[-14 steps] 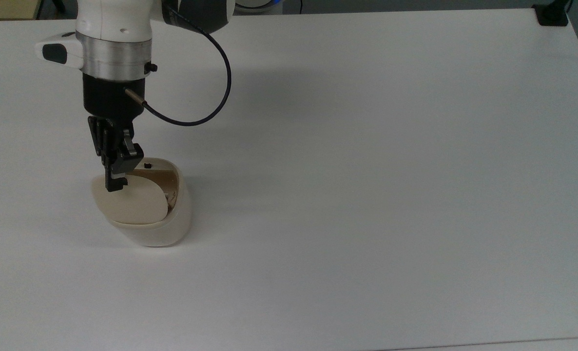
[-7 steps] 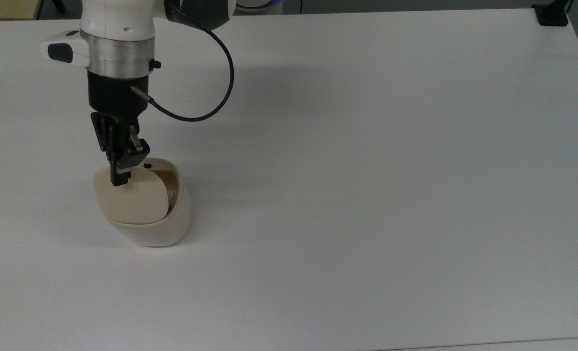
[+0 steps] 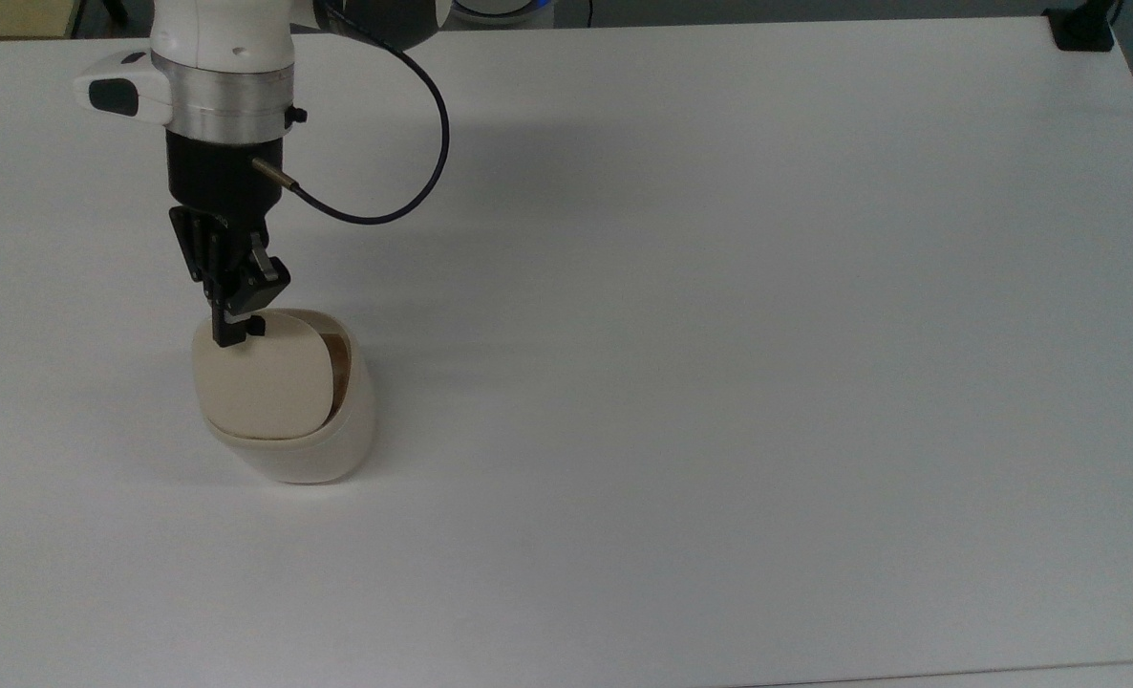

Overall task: Close the trash bin
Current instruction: 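Press the lid down flat onto the bin rim with the gripper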

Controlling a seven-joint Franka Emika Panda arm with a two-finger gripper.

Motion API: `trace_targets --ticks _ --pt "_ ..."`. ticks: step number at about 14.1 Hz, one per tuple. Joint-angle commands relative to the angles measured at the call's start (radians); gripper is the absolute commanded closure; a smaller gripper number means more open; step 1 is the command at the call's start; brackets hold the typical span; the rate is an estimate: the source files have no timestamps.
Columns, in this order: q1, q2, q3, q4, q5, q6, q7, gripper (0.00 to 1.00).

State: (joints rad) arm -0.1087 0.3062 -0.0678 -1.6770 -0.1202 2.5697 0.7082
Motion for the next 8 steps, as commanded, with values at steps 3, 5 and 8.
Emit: trace_targets --ticks 3,5,8 --pt "-0.005 -0.075 0.011 -0.112 -0.015 -0.012 -0.071 1.00" --pt "-0.005 -0.072 0.017 -0.113 -0.015 -0.026 -0.081 1.00" --pt "0.004 -0.059 0.019 -0.118 -0.016 -0.028 -0.082 1.00"
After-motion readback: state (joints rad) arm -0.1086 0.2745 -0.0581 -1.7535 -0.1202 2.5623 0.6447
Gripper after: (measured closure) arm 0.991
